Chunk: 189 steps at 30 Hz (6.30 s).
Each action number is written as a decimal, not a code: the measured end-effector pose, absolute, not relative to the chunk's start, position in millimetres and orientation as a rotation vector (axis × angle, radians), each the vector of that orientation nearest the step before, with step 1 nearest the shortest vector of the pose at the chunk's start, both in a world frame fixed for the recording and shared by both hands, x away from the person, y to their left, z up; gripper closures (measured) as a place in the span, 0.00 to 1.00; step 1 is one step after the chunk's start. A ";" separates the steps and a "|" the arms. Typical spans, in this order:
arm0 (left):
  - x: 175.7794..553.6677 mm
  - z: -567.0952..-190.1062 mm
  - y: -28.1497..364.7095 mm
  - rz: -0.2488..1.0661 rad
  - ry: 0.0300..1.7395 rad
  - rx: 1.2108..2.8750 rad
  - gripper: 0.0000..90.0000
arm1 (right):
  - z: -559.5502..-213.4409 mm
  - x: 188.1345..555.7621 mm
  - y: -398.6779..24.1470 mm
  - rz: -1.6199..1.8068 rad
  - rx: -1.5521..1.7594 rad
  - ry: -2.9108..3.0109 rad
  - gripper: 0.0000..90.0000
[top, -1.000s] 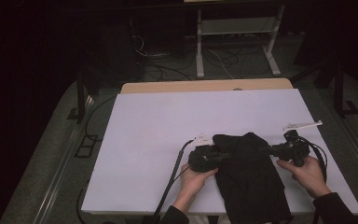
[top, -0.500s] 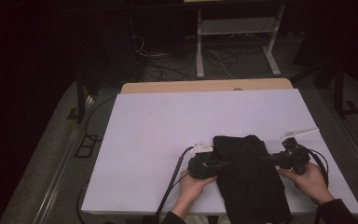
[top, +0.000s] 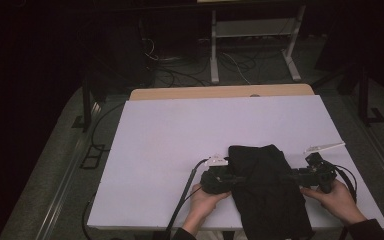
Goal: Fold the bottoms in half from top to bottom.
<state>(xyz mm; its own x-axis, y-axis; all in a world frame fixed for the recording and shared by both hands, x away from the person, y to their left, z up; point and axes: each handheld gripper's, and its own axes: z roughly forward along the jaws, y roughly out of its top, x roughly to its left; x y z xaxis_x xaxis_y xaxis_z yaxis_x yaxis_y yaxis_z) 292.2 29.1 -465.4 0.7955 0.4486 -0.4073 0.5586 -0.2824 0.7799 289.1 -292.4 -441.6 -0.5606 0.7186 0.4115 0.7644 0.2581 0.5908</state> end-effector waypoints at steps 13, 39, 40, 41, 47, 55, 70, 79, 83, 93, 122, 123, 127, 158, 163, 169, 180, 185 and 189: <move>291.7 -466.0 29.2 -0.125 0.760 1.919 0.92 | -434.1 283.0 -304.2 -1.254 -1.438 -2.407 0.15; 292.6 -463.6 28.9 -0.102 0.757 1.928 0.92 | -395.0 292.6 -294.0 -1.329 -1.320 -2.536 0.00; 292.5 -463.8 28.7 -0.103 0.758 1.927 0.92 | -392.0 293.9 -294.1 -1.338 -1.319 -2.536 0.00; 292.2 -463.9 28.3 -0.104 0.759 1.926 0.92 | -390.2 294.8 -294.6 -1.343 -1.319 -2.540 0.00; 292.3 -463.8 27.8 -0.106 0.756 1.925 0.92 | -381.9 303.8 -298.6 -1.363 -1.331 -2.531 0.00; 292.0 -463.1 27.6 -0.104 0.757 1.926 0.92 | -383.0 320.5 -304.3 -1.381 -1.338 -2.500 0.00; 292.3 -463.4 27.5 -0.099 0.759 1.925 0.92 | -386.9 352.7 -302.8 -1.356 -1.378 -2.517 0.00; 292.5 -463.9 27.3 -0.099 0.758 1.924 0.92 | -398.0 366.3 -295.2 -1.319 -1.383 -2.538 0.00; 292.4 -464.2 27.1 -0.101 0.757 1.925 0.92 | -403.4 372.8 -294.3 -1.320 -1.398 -2.525 0.00; 293.0 -463.8 27.2 -0.095 0.754 1.925 0.92 | -418.2 386.8 -289.5 -1.293 -1.429 -2.515 0.00; 292.7 -464.2 26.7 -0.092 0.751 1.931 0.92 | -451.8 400.0 -272.6 -1.194 -1.401 -2.424 0.14; 292.7 -464.2 26.7 -0.092 0.751 1.931 0.92 | -452.0 399.8 -272.6 -1.197 -1.397 -2.424 0.16; 292.5 -464.3 26.5 -0.089 0.749 1.936 0.92 | -452.9 398.8 -273.5 -1.215 -1.390 -2.430 0.25; 292.1 -464.7 24.7 -0.079 0.754 1.936 0.92 | -434.0 389.3 -274.9 -1.319 -1.380 -2.469 0.92; 291.6 -465.0 22.7 -0.081 0.749 1.943 0.92 | -425.0 384.8 -279.1 -1.386 -1.392 -2.381 0.92; 292.0 -464.9 23.1 -0.091 0.755 1.941 0.92 | -414.1 377.9 -282.5 -1.459 -1.403 -2.280 0.92; 292.3 -463.0 25.1 -0.096 0.765 1.939 0.90 | -399.7 364.6 -280.7 -1.507 -1.354 -2.244 0.92; 292.8 -462.2 25.6 -0.132 0.779 1.920 0.88 | -396.8 357.8 -276.6 -1.518 -1.337 -2.220 0.92; 292.8 -457.3 26.9 -0.137 0.776 1.908 0.80 | -397.5 352.8 -272.3 -1.506 -1.340 -2.220 0.92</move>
